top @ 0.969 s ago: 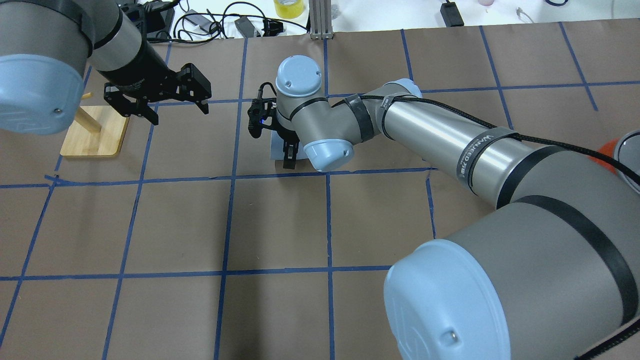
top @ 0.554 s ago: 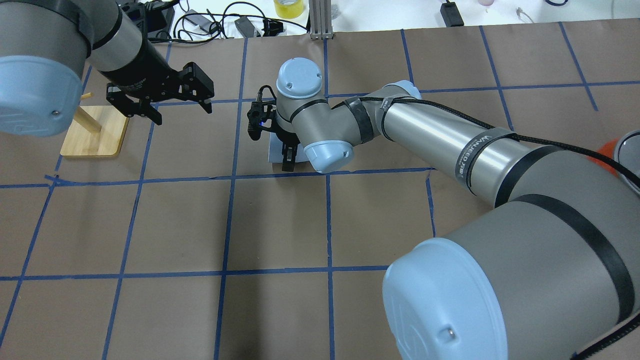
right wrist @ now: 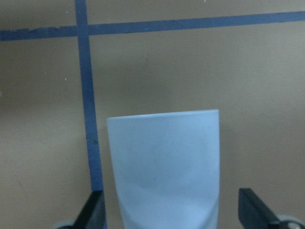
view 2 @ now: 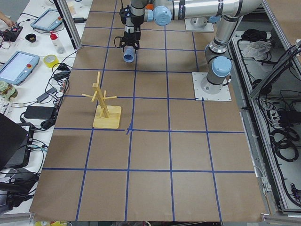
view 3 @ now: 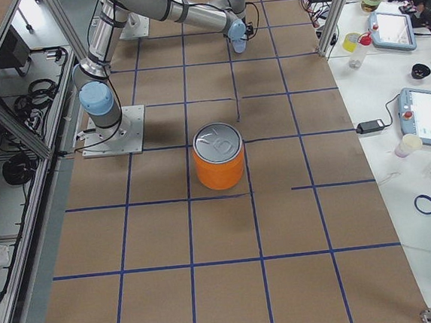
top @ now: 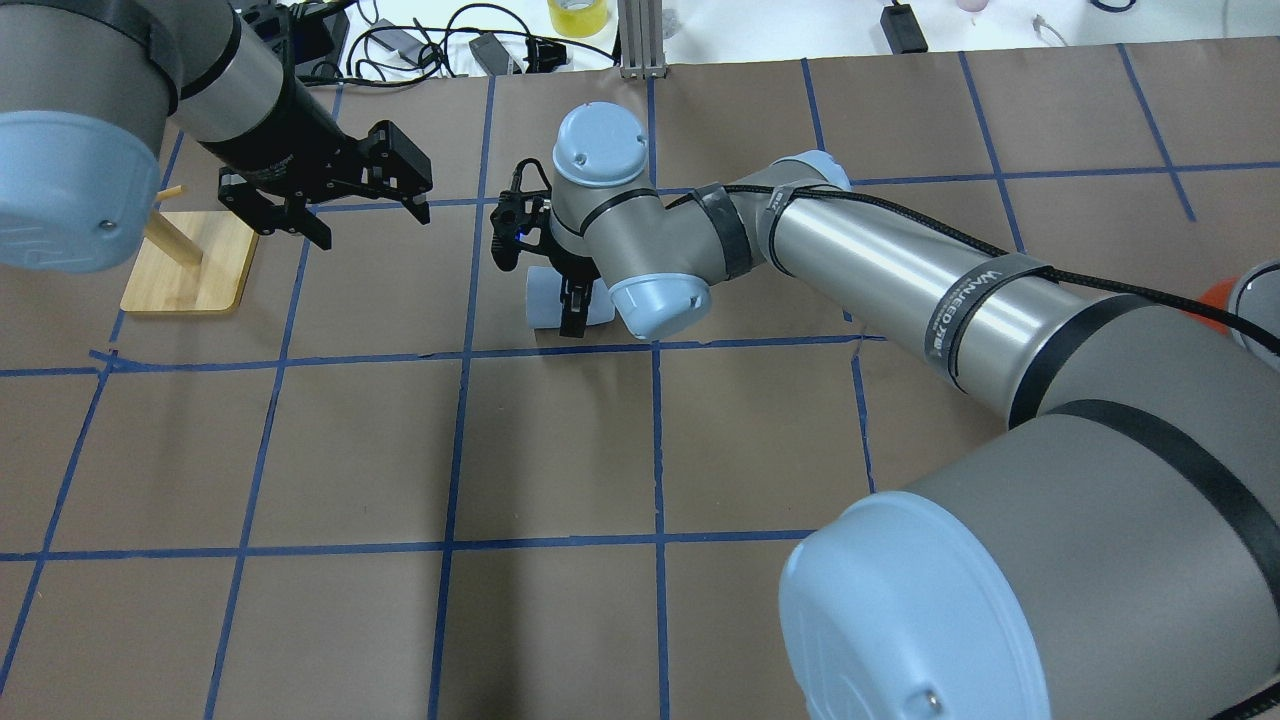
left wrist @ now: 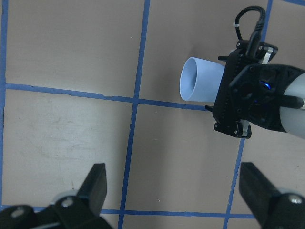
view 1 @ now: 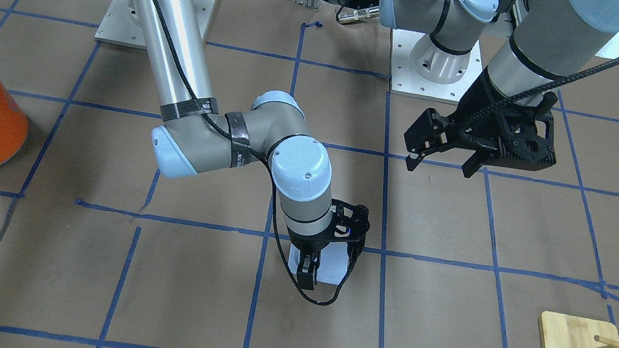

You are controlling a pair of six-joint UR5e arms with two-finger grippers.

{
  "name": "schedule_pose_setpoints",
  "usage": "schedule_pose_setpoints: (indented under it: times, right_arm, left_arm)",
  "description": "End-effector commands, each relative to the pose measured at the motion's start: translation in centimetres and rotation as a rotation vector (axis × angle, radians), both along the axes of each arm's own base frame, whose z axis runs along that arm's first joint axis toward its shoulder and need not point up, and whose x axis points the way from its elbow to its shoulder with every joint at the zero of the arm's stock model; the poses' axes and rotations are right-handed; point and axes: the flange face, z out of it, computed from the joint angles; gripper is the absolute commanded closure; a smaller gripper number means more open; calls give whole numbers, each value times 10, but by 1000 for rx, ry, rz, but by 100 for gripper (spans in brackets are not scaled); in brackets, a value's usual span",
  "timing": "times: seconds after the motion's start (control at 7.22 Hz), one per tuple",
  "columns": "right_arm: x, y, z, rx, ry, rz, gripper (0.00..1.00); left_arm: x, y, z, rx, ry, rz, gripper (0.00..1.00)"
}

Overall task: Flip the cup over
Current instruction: 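Set the cup on its side and withdraw the right gripper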

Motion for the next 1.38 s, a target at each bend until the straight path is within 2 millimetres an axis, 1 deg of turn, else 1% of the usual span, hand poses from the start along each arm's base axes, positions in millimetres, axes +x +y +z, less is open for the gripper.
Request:
schedule_pose_setpoints:
  times: [0.0, 0.14, 0.28, 0.42, 0.55, 0.69, 0.83, 0.97, 1.11, 1.25]
  right_arm:
    - [-24, -3, 43, -25, -21, -166, 0]
    - [-56, -7, 59, 16, 30, -334, 0]
    - [-97, -1, 77, 109, 53, -533, 0]
    - [-148, 0, 94, 153, 49, -730, 0]
    - [-199, -1, 123, 147, 33, -889, 0]
    - [-253, -3, 133, 167, 103, -1034, 0]
    - [-291, 1, 148, 204, 124, -1111, 0]
    - [-321, 14, 173, 224, 129, -1162, 0]
    - [-345, 27, 192, 246, 135, -1207, 0]
    - [-357, 31, 196, 256, 146, -1229, 0]
  left_arm:
    - [0, -1, 1, -3, 8, 0, 0]
    - [1, -1, 1, -1, 8, 2, 0]
    - [8, -6, -8, 13, 23, 16, 0]
    - [18, -11, -9, 11, 87, 36, 0]
    - [38, -17, -17, 18, 106, 43, 0]
    - [43, -23, -32, 21, 208, 21, 0]
    - [45, -34, -43, 14, 306, 16, 0]
    - [46, -50, -59, -7, 332, 12, 0]
    - [40, -70, -81, -37, 439, -1, 0]
    - [41, -91, -109, -59, 467, -7, 0]
